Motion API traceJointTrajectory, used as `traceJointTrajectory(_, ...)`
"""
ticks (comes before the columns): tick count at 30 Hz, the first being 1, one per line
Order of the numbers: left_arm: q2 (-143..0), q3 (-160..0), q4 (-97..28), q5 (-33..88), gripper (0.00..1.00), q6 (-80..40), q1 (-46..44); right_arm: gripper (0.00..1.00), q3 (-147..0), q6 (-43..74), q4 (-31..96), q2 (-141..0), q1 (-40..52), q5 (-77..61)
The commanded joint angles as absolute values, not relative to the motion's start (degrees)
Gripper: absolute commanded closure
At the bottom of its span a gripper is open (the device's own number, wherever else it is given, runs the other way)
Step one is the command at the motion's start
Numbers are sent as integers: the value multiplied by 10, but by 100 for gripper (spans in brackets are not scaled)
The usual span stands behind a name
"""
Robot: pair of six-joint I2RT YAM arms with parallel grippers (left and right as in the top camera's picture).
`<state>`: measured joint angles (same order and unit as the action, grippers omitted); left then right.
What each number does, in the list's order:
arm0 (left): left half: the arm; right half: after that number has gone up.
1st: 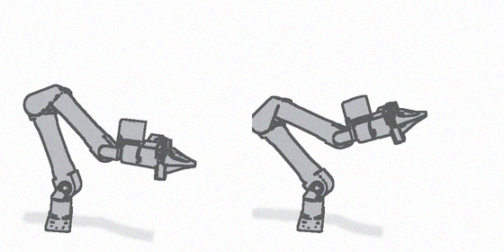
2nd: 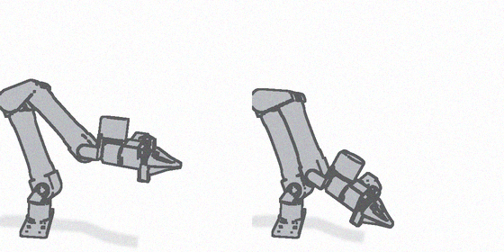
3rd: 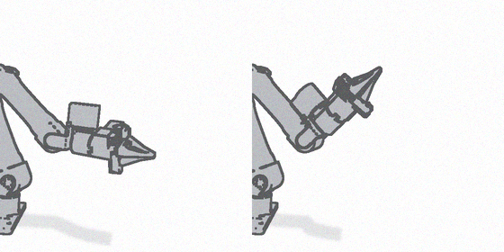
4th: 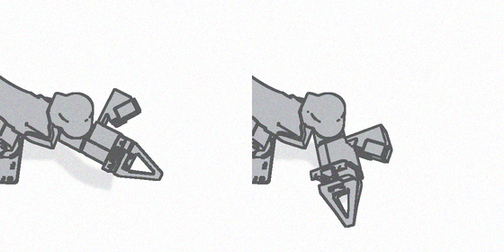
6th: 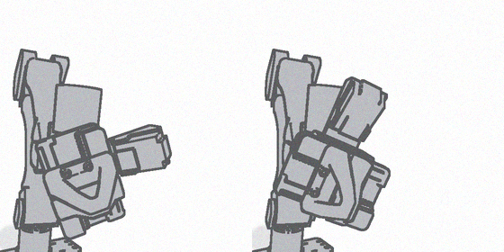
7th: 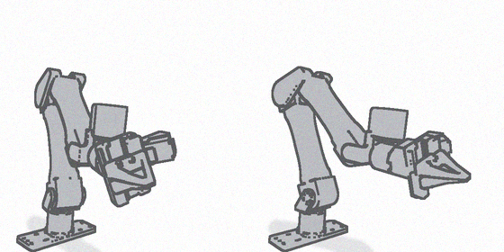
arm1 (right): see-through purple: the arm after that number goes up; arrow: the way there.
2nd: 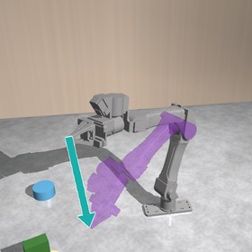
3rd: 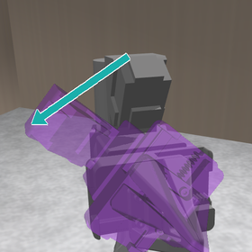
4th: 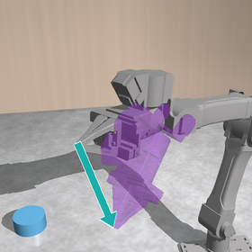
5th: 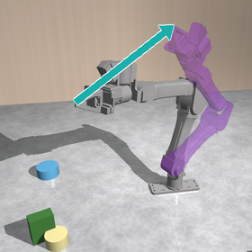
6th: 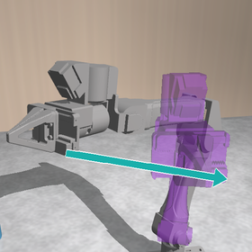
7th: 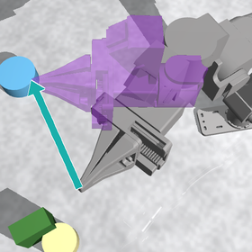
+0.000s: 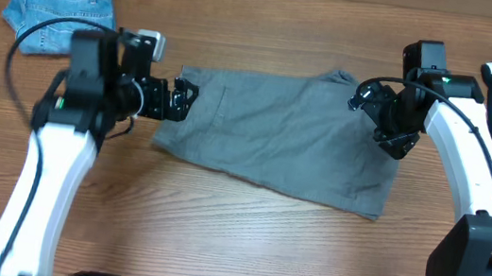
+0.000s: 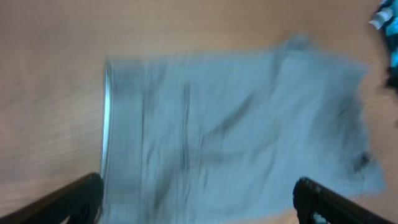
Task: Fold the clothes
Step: 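Reach the left gripper to the trousers' left waistband corner, then grasp the waistband corners with both grippers and pull taut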
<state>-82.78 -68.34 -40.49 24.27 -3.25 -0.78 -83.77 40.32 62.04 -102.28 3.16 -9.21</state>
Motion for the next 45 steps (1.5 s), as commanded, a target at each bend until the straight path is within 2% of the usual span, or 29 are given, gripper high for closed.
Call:
traceJointTrajectory(1, -919, -751, -471, 187, 0, -19, -10, 0, -836, 406, 615, -1019, 37, -93)
traceJointTrajectory(4, -994, -786, -512, 157, 0, -16, -15, 0, -836, 406, 613, -1019, 42, -93)
traceJointTrajectory(10, -1088, -802, -491, 161, 0, -17, -15, 0, -836, 405, 608, -1019, 48, -93)
traceJointTrajectory(17, -1138, -803, -441, 163, 0, -8, -16, 0, -836, 405, 606, -1019, 48, -93)
traceJointTrajectory(34, -1236, -802, -444, 137, 0, 23, -45, 0, -836, 405, 604, -1019, 48, -91)
traceJointTrajectory(36, -1245, -802, -447, 135, 48, 26, -45, 0, -836, 405, 604, -1019, 48, -91)
traceJointTrajectory(38, -1249, -802, -448, 133, 75, 26, -45, 0, -836, 405, 603, -1019, 48, -91)
traceJointTrajectory(40, -1250, -803, -449, 133, 94, 26, -45, 0, -836, 405, 602, -1019, 48, -91)
traceJointTrajectory(43, -1250, -803, -452, 130, 96, 23, -44, 0, -836, 405, 603, -1019, 48, -91)
traceJointTrajectory(45, -1250, -803, -456, 85, 96, -22, -40, 0, -836, 405, 603, -1019, 48, -91)
